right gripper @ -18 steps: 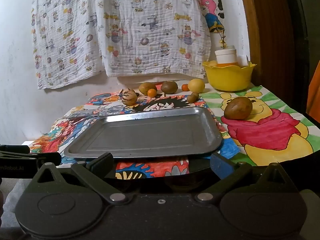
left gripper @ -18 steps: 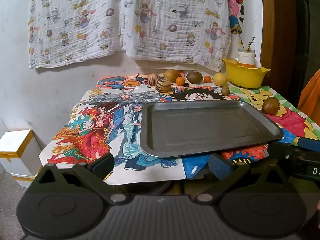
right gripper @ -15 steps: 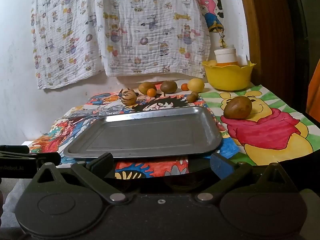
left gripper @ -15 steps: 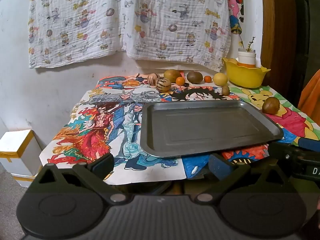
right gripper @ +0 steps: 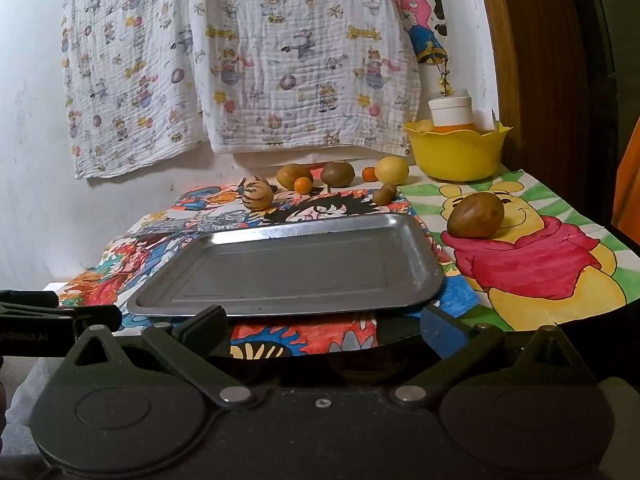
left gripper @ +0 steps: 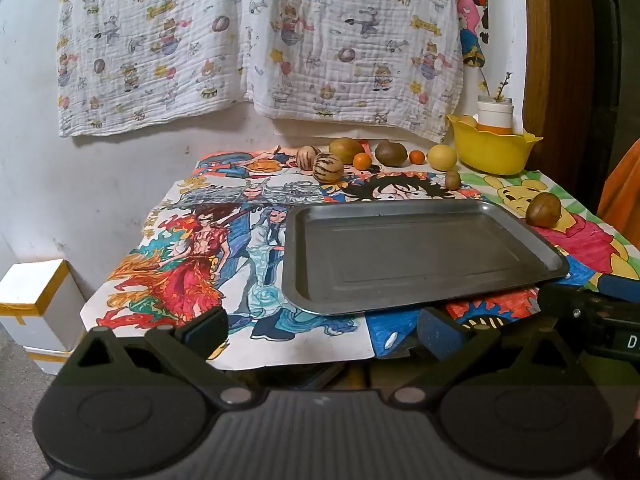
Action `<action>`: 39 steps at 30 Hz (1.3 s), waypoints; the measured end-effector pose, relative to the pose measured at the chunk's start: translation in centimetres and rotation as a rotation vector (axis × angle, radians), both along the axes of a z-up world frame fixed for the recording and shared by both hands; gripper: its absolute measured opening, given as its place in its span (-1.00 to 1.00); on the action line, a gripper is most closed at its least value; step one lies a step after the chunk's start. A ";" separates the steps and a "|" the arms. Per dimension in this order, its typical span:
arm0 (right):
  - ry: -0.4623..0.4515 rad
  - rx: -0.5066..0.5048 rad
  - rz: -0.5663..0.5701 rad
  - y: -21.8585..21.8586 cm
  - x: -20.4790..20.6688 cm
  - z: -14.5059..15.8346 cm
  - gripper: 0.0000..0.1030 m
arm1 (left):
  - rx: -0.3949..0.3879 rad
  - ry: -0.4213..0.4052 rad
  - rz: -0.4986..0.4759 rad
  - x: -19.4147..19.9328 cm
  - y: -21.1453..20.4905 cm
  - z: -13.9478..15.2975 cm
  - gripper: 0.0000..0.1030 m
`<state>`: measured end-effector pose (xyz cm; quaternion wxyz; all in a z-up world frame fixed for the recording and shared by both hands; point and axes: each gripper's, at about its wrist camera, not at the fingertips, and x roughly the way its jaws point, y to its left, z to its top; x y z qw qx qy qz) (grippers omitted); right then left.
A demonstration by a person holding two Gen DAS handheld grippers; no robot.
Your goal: Organize fruits
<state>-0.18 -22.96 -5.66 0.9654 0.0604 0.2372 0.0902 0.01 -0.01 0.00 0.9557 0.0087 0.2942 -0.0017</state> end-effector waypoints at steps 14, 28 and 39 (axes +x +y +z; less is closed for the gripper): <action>0.001 0.001 0.000 0.1 0.0 0.1 0.99 | 0.000 0.004 -0.001 0.0 0.0 0.0 0.99; -0.006 -0.003 -0.003 -0.2 -0.2 0.1 0.99 | 0.000 0.005 -0.001 0.0 -0.1 0.0 0.99; -0.004 -0.002 -0.002 0.1 -0.1 0.0 0.99 | -0.001 0.008 -0.001 0.0 0.1 0.0 0.99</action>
